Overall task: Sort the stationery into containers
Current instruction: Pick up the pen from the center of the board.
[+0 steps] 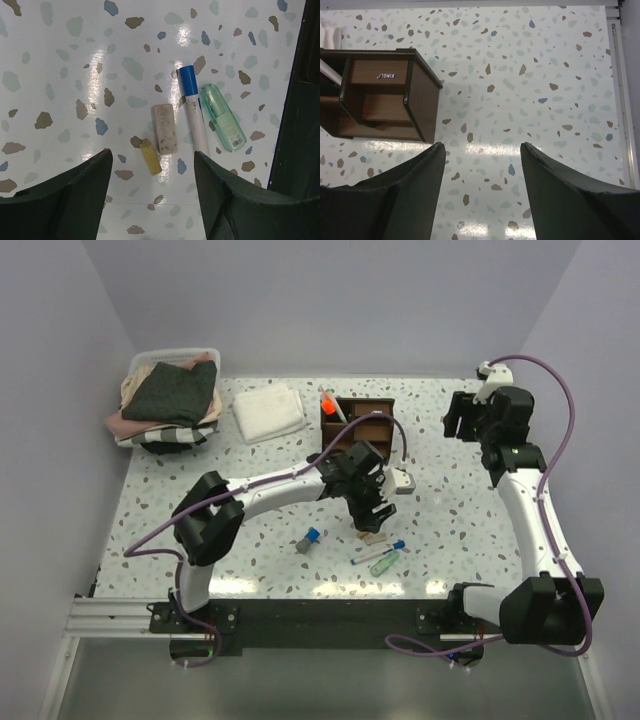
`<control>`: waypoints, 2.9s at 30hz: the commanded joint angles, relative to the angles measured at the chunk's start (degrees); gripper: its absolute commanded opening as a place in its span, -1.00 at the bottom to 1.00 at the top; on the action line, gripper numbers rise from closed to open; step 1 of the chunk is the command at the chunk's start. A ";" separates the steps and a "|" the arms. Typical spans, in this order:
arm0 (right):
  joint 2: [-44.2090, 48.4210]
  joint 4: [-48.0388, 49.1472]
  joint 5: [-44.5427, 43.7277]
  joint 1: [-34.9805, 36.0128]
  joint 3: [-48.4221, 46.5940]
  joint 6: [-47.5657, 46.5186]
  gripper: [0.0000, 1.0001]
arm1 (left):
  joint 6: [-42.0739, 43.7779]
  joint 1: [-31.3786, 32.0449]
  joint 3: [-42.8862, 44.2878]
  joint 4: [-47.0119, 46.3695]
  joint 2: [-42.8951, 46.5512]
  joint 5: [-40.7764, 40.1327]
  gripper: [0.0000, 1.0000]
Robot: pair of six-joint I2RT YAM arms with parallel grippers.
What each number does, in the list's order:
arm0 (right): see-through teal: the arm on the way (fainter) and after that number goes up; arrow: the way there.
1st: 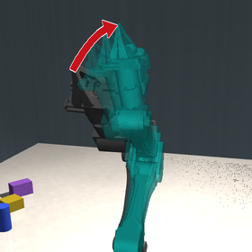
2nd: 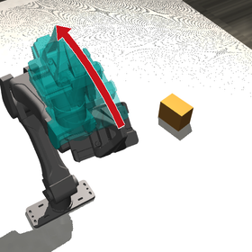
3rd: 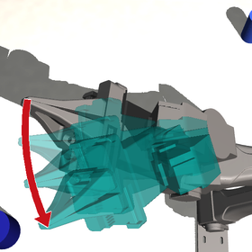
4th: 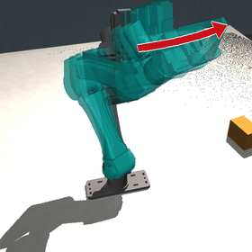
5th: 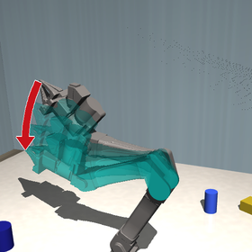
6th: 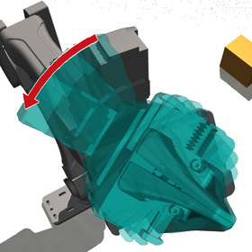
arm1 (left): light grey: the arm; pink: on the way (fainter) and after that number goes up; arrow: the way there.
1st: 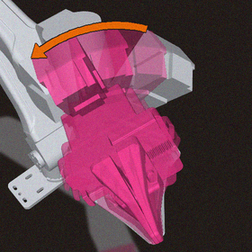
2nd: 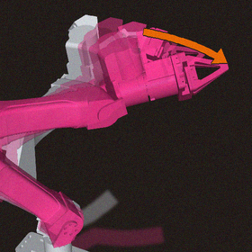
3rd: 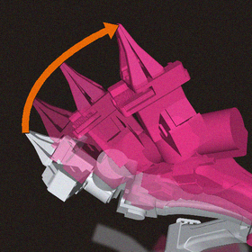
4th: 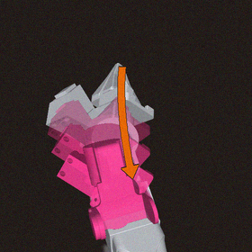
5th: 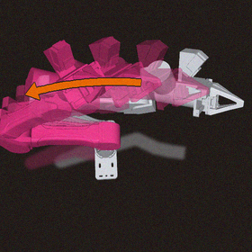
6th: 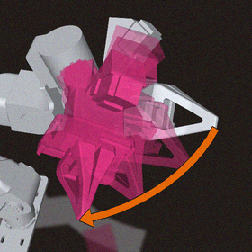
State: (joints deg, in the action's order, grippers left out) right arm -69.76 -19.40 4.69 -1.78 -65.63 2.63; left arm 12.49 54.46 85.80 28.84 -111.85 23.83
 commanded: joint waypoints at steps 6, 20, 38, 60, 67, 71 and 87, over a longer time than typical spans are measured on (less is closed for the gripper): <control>7.35 -2.04 0.94 -0.07 0.68 1.24 0.30 | -2.12 0.91 2.53 0.87 -2.67 -0.89 0.57; 9.99 -1.87 -1.79 -0.06 1.11 2.03 0.29 | -3.97 6.10 1.65 -1.51 -6.27 -0.72 0.31; 12.71 -2.40 -1.35 -0.15 4.80 0.71 0.29 | -1.68 7.42 3.94 -1.42 -11.99 -7.92 0.06; 13.24 -1.08 -1.52 -0.15 5.95 2.46 0.29 | -2.30 12.08 3.41 -1.68 -9.79 -18.91 0.00; 13.24 -1.17 -1.79 -0.15 6.30 2.29 0.29 | -2.03 12.16 4.81 -2.47 -10.93 -20.58 0.09; 13.68 -1.26 -2.14 -0.15 6.47 2.38 0.29 | -1.86 12.17 8.94 -2.39 -11.37 -22.78 0.17; 13.33 -1.34 -2.66 -0.15 6.39 1.85 0.29 | -1.94 12.43 12.46 -1.42 -15.85 -18.74 0.13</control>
State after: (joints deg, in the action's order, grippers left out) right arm -57.56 -21.91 3.62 -1.78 -58.81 4.10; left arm 10.09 66.67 95.68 27.99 -125.78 2.79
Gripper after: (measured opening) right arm 0.644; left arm 0.578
